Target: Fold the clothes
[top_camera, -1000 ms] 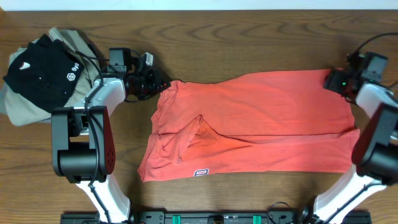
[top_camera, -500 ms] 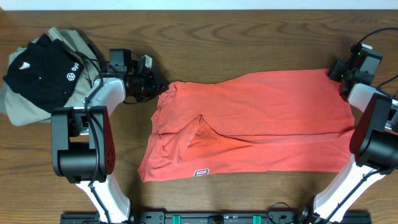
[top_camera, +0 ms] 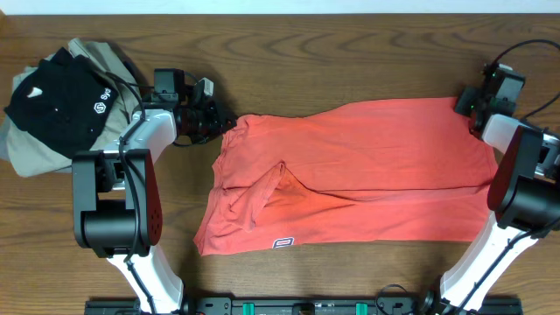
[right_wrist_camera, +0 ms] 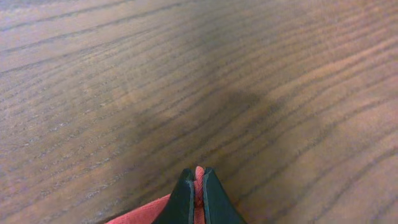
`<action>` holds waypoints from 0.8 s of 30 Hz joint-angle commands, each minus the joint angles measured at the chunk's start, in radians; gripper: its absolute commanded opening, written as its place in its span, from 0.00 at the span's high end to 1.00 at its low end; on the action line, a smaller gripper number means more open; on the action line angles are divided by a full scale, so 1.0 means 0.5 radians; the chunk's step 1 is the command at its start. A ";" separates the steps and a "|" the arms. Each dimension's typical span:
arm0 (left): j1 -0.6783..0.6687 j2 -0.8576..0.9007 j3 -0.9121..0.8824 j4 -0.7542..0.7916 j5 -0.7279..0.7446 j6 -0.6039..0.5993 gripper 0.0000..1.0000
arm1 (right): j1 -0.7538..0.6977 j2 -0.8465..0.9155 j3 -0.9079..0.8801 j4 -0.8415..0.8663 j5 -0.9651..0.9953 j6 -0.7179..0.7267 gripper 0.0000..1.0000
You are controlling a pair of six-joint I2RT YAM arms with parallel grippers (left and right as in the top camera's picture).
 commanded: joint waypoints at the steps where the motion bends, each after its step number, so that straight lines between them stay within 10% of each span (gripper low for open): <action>1: 0.002 -0.040 0.027 -0.007 -0.018 0.037 0.94 | -0.018 -0.089 -0.032 -0.166 0.044 0.079 0.99; 9: 0.003 -0.278 0.027 -0.137 -0.054 0.140 0.94 | -0.140 -0.770 -0.032 -0.845 0.057 0.079 0.99; 24: 0.003 -0.620 -0.019 -1.550 -0.609 0.201 0.94 | -0.460 -1.114 -0.040 -2.072 0.504 0.118 0.99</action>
